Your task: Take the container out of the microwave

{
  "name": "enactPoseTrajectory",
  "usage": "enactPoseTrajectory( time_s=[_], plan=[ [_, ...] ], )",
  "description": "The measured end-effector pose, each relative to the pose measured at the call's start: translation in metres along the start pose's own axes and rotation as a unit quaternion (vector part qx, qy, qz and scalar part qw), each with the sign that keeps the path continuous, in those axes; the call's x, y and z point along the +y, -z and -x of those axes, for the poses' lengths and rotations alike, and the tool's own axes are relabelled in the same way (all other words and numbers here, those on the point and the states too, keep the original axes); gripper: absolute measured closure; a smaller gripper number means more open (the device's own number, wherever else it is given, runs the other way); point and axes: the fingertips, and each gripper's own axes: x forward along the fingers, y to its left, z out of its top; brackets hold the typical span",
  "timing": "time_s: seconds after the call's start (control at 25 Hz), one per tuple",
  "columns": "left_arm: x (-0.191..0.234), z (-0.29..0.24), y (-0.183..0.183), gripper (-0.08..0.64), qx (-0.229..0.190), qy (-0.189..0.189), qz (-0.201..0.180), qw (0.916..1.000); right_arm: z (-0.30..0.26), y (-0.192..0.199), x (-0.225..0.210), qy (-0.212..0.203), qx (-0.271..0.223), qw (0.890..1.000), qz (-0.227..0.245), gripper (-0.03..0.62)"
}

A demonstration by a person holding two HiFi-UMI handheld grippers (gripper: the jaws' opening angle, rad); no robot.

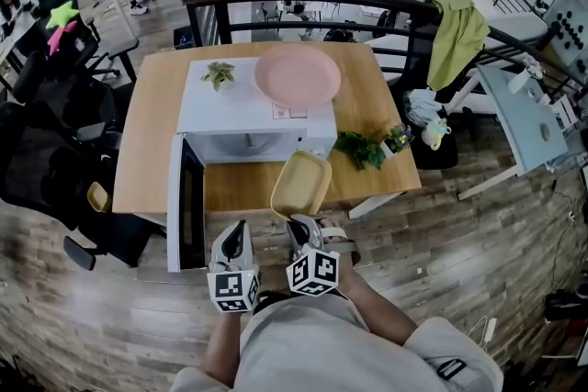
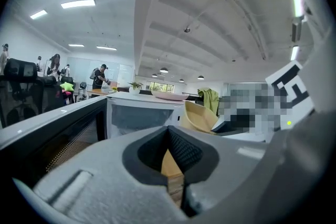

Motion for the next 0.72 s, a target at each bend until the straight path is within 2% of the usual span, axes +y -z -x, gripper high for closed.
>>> enactPoseTrajectory(
  time_s=[0.72],
  plan=[
    [-0.0016, 0.0011, -0.0072, 0.557, -0.013, -0.002, -0.005, 0.9999, 0.0114, -0.0104, -0.005, 0.005, -0.016, 1.0, 0.006, 0.56]
  ],
)
